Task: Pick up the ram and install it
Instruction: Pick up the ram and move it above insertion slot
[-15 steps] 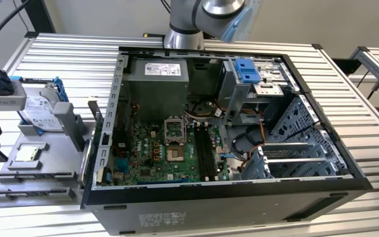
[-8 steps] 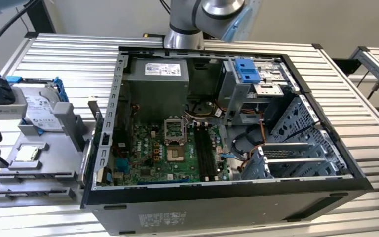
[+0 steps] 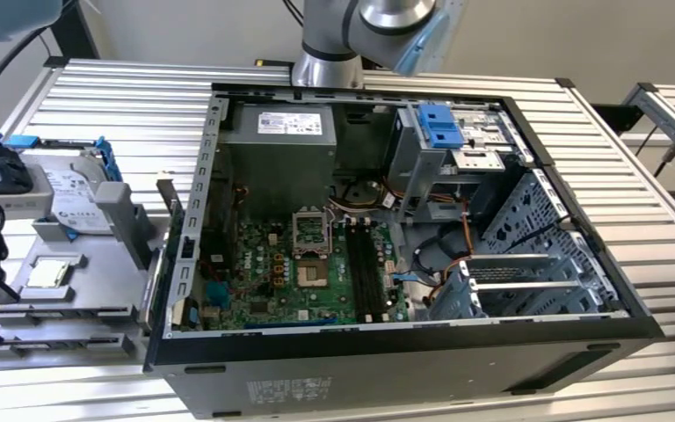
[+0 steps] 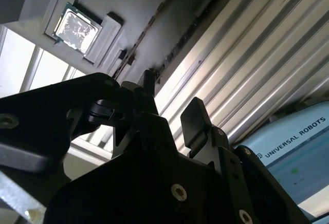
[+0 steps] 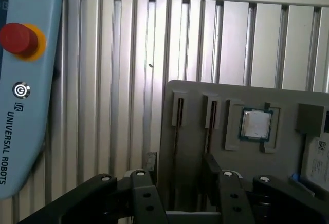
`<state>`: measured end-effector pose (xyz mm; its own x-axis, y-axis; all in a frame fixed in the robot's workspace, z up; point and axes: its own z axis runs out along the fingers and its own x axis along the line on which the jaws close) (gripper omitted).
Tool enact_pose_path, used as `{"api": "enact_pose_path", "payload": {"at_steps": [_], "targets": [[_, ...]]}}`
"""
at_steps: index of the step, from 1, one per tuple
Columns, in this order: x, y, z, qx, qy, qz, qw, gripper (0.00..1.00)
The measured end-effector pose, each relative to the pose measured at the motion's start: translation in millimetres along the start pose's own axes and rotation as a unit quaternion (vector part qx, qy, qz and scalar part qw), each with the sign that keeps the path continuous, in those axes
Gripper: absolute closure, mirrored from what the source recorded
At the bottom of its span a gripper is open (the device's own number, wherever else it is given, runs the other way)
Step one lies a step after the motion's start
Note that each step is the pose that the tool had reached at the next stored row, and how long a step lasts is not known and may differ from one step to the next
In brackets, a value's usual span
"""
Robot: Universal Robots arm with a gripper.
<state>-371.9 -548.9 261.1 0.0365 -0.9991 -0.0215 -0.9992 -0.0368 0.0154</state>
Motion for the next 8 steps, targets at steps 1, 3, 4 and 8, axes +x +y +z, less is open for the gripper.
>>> {"api": "enact_pose_path", "payload": {"at_steps": [1, 3, 4, 8], "targets": [[0.1, 0.1, 1.0, 0.0000, 0.0000, 0.000, 1.00000, 0.00], [0.1, 0.2, 3.3, 0.0000, 0.0000, 0.000, 1.00000, 0.00], [0.1, 0.3, 4.8, 0.0000, 0.0000, 0.000, 1.00000, 0.00], [0.2, 0.5, 11.4, 0.0000, 0.0000, 0.000, 1.00000, 0.00]]}}
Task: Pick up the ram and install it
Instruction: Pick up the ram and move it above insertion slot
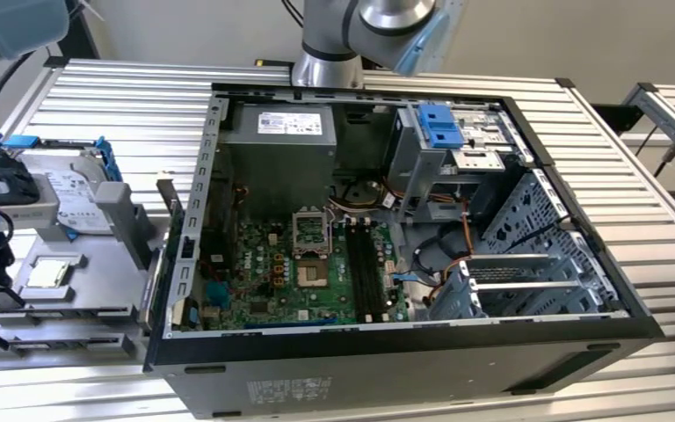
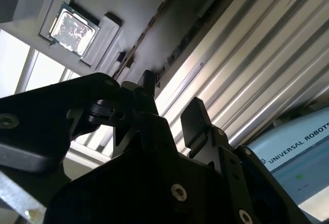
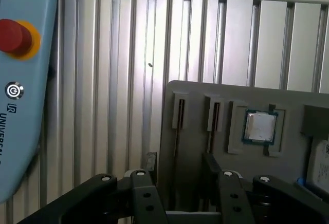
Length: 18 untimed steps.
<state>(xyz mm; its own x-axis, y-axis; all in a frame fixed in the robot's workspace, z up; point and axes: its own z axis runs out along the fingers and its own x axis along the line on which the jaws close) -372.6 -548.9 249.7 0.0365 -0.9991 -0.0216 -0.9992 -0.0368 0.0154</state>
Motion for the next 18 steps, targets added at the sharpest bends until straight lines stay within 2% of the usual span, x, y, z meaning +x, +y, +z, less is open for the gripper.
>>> {"api": "enact_pose_path", "payload": {"at_steps": [8, 18], "targets": [[0.3, -0.2, 13.8, 0.0003, -0.0002, 0.013, 0.99991, 0.00], [1.0, -0.3, 29.3, 0.0004, -0.0003, 0.016, 0.99988, 0.00]]}}
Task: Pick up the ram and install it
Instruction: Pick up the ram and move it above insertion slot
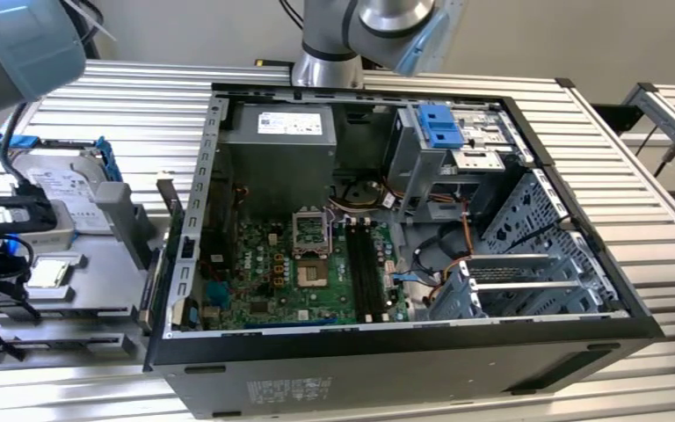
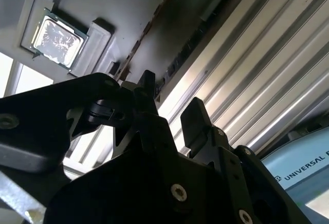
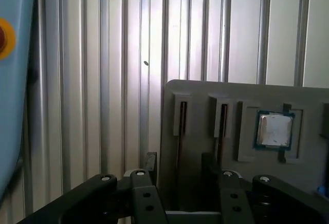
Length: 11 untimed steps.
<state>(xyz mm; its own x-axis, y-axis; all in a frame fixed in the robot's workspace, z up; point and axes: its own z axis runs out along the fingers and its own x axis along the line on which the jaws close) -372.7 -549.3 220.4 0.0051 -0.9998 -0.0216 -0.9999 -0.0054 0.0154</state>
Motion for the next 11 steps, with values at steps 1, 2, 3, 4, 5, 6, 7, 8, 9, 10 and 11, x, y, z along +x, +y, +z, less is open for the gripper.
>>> {"api": "enact_pose_path", "payload": {"at_steps": [1, 2, 3, 4, 5, 6, 7, 8, 9, 10, 11], "targets": [[0.0, 0.0, 1.6, 0.0000, 0.0000, 0.000, 1.00000, 0.00], [0.1, -0.1, 3.3, 0.0000, 0.0000, 0.000, 1.00000, 0.00], [0.1, -0.1, 4.9, 0.0000, 0.0000, 0.001, 1.00000, 0.00], [0.2, -0.1, 6.5, 0.0000, 0.0000, 0.001, 1.00000, 0.00], [0.2, -0.2, 8.0, 0.0000, 0.0000, 0.001, 1.00000, 0.00], [0.2, -0.2, 9.5, 0.0000, 0.0001, 0.001, 1.00000, 0.00], [0.3, -0.2, 11.0, 0.0000, 0.0001, 0.002, 1.00000, 0.00], [0.3, -0.2, 12.4, 0.0000, 0.0000, 0.002, 1.00000, 0.00], [0.3, -0.3, 13.7, 0.0000, 0.0000, 0.002, 1.00000, 0.00], [0.4, -0.3, 14.9, 0.0000, 0.0000, 0.002, 1.00000, 0.00], [0.4, -0.3, 15.9, 0.0000, 0.0000, 0.002, 1.00000, 0.00]]}}
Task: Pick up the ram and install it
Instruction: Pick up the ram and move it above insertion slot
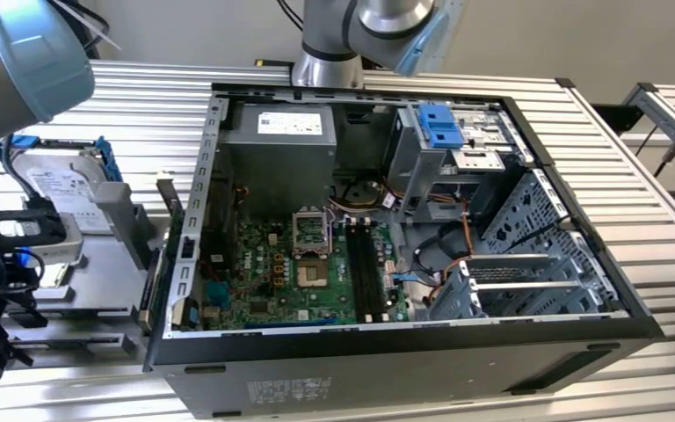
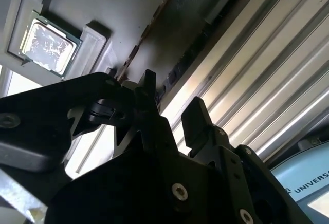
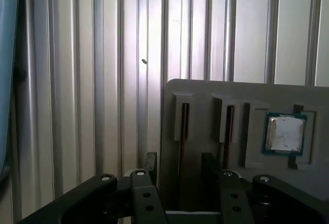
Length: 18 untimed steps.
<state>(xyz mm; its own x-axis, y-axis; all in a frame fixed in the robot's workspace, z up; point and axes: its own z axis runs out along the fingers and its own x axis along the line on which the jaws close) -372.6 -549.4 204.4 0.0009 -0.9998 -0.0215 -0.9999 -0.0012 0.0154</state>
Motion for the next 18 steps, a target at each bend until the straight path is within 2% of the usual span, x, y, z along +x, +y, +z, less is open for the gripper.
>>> {"api": "enact_pose_path", "payload": {"at_steps": [8, 18], "targets": [[-0.1, -0.1, 7.8, 0.0000, 0.0000, 0.000, 1.00000, 0.00], [-3.7, -0.1, 9.6, 0.0000, 0.0000, 0.000, 1.00000, 0.00]]}}
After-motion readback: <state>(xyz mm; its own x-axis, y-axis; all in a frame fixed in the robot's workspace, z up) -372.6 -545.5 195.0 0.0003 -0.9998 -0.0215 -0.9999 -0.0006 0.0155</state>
